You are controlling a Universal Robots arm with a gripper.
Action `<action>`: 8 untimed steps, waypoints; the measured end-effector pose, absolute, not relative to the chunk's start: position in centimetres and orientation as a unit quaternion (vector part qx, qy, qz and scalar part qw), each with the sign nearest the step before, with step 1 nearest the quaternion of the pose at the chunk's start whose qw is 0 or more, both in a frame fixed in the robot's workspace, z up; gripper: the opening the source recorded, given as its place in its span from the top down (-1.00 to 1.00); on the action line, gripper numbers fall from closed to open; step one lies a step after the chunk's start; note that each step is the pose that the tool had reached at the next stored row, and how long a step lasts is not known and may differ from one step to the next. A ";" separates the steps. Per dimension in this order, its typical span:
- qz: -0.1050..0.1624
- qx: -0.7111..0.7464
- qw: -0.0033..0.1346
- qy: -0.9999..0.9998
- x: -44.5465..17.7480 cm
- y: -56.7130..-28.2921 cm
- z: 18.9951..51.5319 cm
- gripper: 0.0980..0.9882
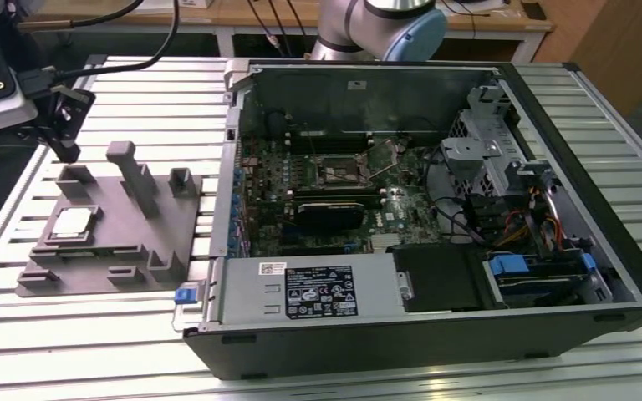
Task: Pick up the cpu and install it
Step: 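Pick up the cpu and move it towards the insertion slot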
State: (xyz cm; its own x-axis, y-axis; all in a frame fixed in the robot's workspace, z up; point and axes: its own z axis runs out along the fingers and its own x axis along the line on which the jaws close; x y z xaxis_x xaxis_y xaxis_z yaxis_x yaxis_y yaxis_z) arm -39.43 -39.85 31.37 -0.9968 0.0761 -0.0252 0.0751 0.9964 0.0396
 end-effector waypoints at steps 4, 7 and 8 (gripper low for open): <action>0.019 0.038 0.013 0.999 -39.6 -39.8 31.2 0.98; 0.019 0.038 0.013 0.999 -39.7 -39.8 31.0 0.98; 0.019 0.038 0.013 0.999 -39.7 -39.8 30.9 0.98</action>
